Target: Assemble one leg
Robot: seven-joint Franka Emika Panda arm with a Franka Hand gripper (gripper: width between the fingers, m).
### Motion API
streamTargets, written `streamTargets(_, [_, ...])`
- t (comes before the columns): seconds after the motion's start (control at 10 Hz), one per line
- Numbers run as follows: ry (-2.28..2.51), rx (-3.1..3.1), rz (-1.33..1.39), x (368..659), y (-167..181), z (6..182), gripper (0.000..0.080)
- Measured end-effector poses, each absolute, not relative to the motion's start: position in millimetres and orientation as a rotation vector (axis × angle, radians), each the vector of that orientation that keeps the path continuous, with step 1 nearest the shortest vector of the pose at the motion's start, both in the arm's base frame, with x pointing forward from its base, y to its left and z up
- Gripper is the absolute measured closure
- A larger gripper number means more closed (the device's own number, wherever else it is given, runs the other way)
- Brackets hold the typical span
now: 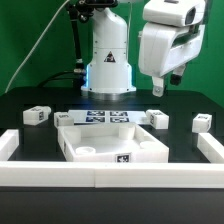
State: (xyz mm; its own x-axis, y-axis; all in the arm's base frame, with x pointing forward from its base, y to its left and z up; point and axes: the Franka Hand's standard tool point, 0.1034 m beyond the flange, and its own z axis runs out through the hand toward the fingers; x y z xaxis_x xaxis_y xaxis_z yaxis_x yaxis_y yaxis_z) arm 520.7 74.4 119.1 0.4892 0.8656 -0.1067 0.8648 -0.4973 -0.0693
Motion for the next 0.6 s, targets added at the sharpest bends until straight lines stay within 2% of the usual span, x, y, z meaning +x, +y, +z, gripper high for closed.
streamTargets(0.4, [-2.044,-2.396,0.05,499,36,101.1,0.015])
streamTargets(0.6, [-2.041,-2.367,0.097,491,19,92.2,0.015])
